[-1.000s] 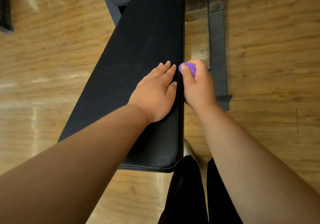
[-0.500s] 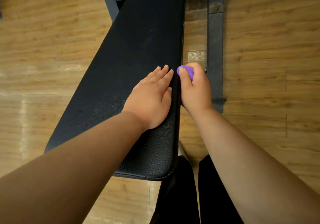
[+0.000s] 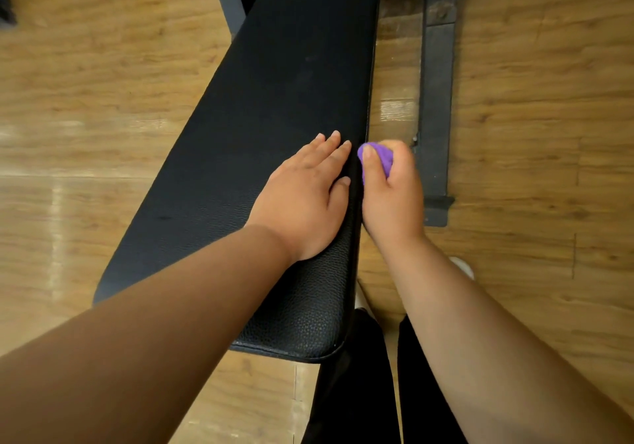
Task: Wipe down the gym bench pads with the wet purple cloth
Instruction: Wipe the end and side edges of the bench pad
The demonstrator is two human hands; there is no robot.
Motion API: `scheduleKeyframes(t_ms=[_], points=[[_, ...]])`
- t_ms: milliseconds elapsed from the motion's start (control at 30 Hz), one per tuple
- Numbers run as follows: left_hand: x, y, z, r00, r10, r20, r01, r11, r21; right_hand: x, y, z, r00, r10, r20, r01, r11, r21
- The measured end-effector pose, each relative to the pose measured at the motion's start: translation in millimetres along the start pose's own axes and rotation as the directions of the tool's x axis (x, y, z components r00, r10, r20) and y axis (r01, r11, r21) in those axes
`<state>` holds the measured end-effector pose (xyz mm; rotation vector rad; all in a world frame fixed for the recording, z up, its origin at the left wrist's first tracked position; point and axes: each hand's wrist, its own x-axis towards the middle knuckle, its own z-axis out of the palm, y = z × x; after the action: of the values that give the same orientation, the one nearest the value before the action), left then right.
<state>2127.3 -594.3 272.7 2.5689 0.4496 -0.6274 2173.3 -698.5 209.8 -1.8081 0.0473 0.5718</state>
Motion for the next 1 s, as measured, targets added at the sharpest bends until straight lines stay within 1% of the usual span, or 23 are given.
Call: scheduleKeyframes(t_ms=[100, 200, 267, 333, 500, 567, 633, 733, 800, 900, 1000], points=[[0.0, 0.3, 0.3, 1.0, -0.006, -0.004, 0.006, 1.0, 0.001, -12.8, 6.3, -3.7, 0.999, -0.028, 0.022, 0.028, 0.999, -0.017], [0.2, 0.4, 0.7, 1.0, -0.003, -0.008, 0.003, 1.0, 0.009, 15.0, -2.5, -1.9, 0.999, 0.007, 0.041, -0.004, 0.998, -0.064], [0.5, -0.6, 1.8, 1.0, -0.009, -0.004, 0.009, 1.0, 0.015, 33.8, -7.5, 3.0, 0.997, 0.067, 0.026, -0.066, 0.997, -0.037], [0.9, -0.7, 2.3, 1.0, -0.003, -0.01, 0.004, 1.0, 0.025, 33.3, -8.4, 5.4, 0.996, 0.094, 0.01, -0.094, 0.996, 0.005], [1.7, -1.3, 1.7, 1.0, -0.003, -0.005, 0.003, 1.0, 0.026, -10.3, 5.2, -5.1, 0.998, 0.046, 0.044, -0.047, 0.999, 0.021], [1.2, -0.6, 1.1, 1.0, 0.008, -0.019, -0.007, 0.999, 0.031, -0.3, 3.3, -4.5, 0.997, 0.052, 0.049, -0.052, 0.999, -0.001], [0.9, 0.1, 0.6, 1.0, 0.007, -0.015, -0.007, 0.999, 0.032, 20.1, -1.1, 0.5, 0.994, 0.096, 0.047, -0.095, 0.995, -0.016], [1.0, -0.5, 0.8, 1.0, 0.0, -0.009, 0.0, 0.999, 0.035, 33.5, -4.0, 6.7, 0.99, 0.142, 0.012, -0.142, 0.989, 0.033], [1.2, -0.1, 0.5, 1.0, 0.002, -0.01, -0.001, 0.999, 0.037, 19.7, -1.0, 3.9, 0.991, 0.131, 0.004, -0.131, 0.99, 0.054], [1.3, -0.1, 0.2, 1.0, -0.014, 0.008, 0.013, 0.999, 0.037, -7.3, 7.3, -2.8, 0.996, 0.088, 0.034, -0.09, 0.994, 0.055], [0.7, 1.5, -0.5, 1.0, -0.016, 0.01, 0.016, 0.999, 0.041, 0.8, 5.9, -1.7, 0.996, 0.081, 0.027, -0.081, 0.997, 0.013]])
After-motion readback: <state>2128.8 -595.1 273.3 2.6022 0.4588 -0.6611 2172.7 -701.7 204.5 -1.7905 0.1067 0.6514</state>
